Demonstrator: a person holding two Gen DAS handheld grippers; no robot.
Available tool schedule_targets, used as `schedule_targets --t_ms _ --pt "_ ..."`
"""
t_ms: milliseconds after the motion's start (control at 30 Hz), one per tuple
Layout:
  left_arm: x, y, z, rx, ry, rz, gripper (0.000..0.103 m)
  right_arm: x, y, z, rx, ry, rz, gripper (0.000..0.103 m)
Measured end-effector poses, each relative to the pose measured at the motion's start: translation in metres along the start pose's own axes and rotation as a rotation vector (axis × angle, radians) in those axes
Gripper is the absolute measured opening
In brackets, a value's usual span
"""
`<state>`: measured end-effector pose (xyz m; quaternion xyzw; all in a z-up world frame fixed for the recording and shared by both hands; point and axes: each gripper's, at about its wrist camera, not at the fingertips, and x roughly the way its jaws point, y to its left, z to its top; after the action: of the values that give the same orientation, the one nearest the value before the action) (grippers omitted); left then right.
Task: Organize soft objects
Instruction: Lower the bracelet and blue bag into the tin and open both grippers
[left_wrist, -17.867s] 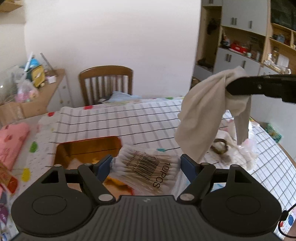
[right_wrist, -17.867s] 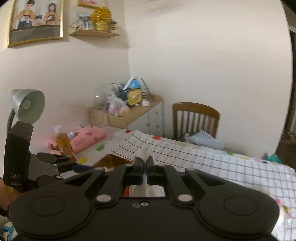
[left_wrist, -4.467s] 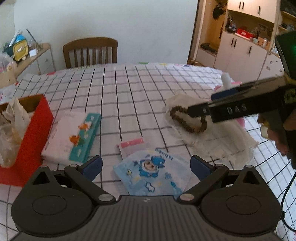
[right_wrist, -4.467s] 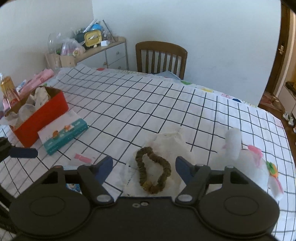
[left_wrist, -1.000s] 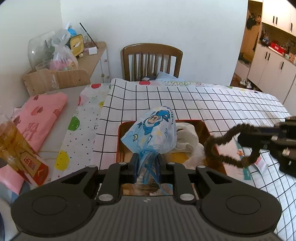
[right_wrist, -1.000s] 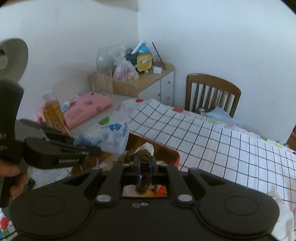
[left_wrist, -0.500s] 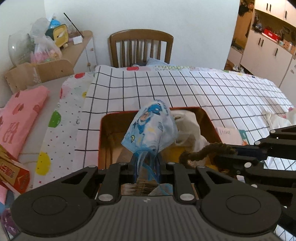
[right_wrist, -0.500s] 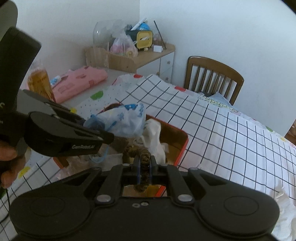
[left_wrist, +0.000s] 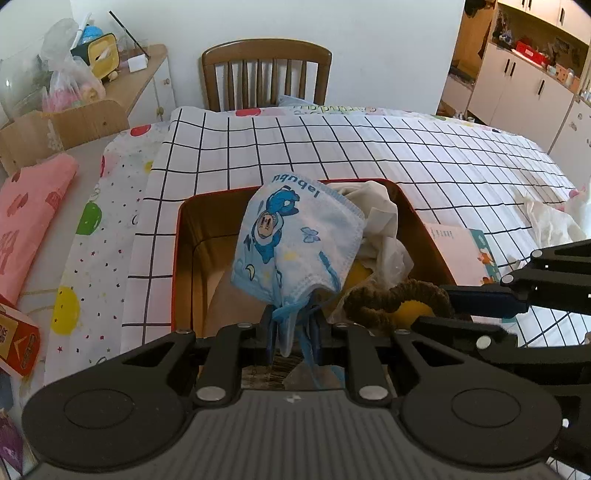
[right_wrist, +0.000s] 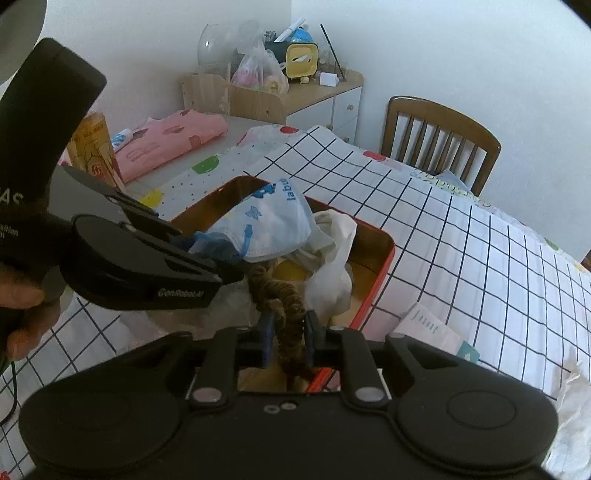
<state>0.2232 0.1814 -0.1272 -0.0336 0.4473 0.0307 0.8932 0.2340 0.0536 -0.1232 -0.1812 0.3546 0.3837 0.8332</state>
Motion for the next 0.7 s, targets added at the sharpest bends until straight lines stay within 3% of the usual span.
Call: schedule_targets --t_ms 200,400,567,600,633,700 --pt "-0.002 0.001 -0.001 -0.012 0.002 0.010 0.019 -0.002 0.001 -0.002 -0.008 0.002 0.012 0.035" --pt "-0.009 -0.001 -0.002 -0.011 -0.012 0.002 0.022 -0.008 0.000 -0.003 -0.002 -0.006 0.016 0.037" --pt "-0.015 0.000 -0.004 -0.016 -0.021 -0.003 0.031 -0.015 0.000 -0.004 0.006 -0.019 0.019 0.041" --pt "-0.016 -0.001 -0.004 -0.016 -0.023 -0.002 0.036 -0.017 -0.001 -0.004 0.007 -0.021 0.022 0.042" --pt "-0.018 -0.001 -0.004 -0.016 -0.025 0.002 0.049 -0.019 -0.001 -0.004 0.008 -0.025 0.022 0.042" --pt "-0.023 -0.002 -0.005 -0.015 -0.043 0.006 0.066 -0.023 0.000 -0.005 0.009 -0.035 0.019 0.045"
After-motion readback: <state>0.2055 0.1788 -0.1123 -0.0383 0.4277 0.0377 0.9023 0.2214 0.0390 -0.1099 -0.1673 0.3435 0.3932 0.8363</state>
